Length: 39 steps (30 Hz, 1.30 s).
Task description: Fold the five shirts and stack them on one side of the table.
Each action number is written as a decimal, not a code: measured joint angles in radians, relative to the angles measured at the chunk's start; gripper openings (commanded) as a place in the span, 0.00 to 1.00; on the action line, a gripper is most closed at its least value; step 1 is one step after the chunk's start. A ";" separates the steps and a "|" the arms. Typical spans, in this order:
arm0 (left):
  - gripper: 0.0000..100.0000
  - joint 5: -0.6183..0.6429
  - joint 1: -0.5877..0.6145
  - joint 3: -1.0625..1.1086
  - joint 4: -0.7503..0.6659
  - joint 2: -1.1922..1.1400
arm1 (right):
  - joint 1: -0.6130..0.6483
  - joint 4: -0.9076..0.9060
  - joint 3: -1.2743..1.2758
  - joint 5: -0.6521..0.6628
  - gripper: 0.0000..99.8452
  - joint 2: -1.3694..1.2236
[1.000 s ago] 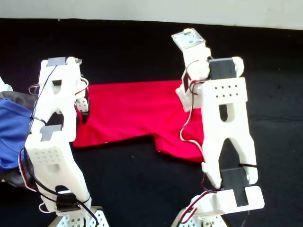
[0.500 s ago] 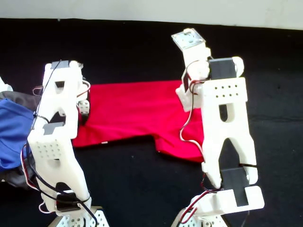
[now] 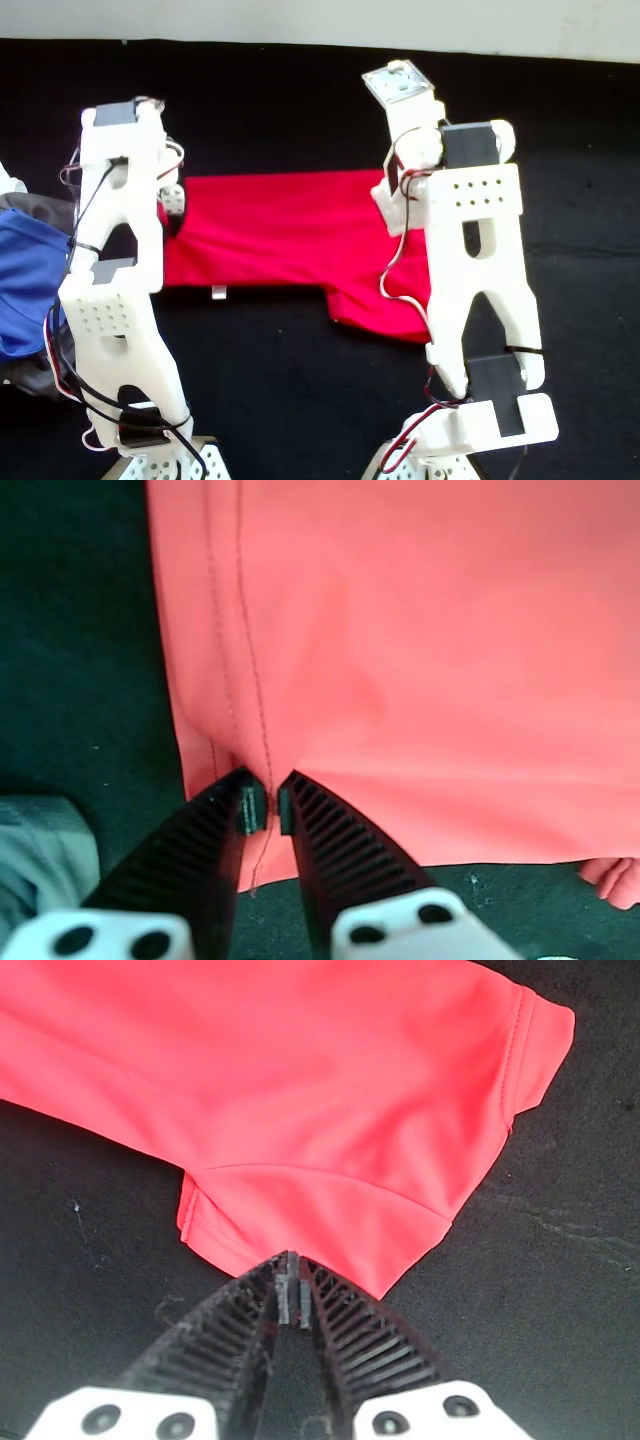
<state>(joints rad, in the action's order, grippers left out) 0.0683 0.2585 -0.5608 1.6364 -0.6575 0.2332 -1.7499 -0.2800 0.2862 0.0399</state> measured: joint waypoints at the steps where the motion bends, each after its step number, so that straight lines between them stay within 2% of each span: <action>1: 0.01 0.000 0.000 -0.014 0.012 0.000 | 0.000 0.000 0.000 0.000 0.01 0.000; 6: 0.01 0.000 0.000 -0.075 0.083 0.000 | 0.000 0.000 0.000 0.000 0.01 0.000; 13: 0.01 0.000 0.000 -0.086 0.091 -0.003 | 0.000 0.000 0.000 0.000 0.01 0.000; 20: 0.01 -0.009 0.011 -0.092 0.063 -0.187 | 0.000 0.000 0.000 0.000 0.01 0.000; 24: 0.09 -0.011 0.008 -0.109 0.037 -0.249 | 0.021 0.000 0.000 0.000 0.01 0.000; 27: 0.17 -0.012 0.012 -0.110 0.037 -0.247 | 0.023 0.000 0.000 0.000 0.01 0.000; 32: 0.16 -0.012 0.038 -0.107 0.041 -0.190 | 0.023 0.015 0.000 0.000 0.01 -0.006; 39: 0.16 -0.031 0.123 -0.150 0.071 -0.009 | -0.014 0.150 0.002 0.000 0.01 -0.160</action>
<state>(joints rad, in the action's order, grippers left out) 0.0376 0.3813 -0.7112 1.7070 -0.6667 0.2194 -1.5996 -0.2785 0.2862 -0.1197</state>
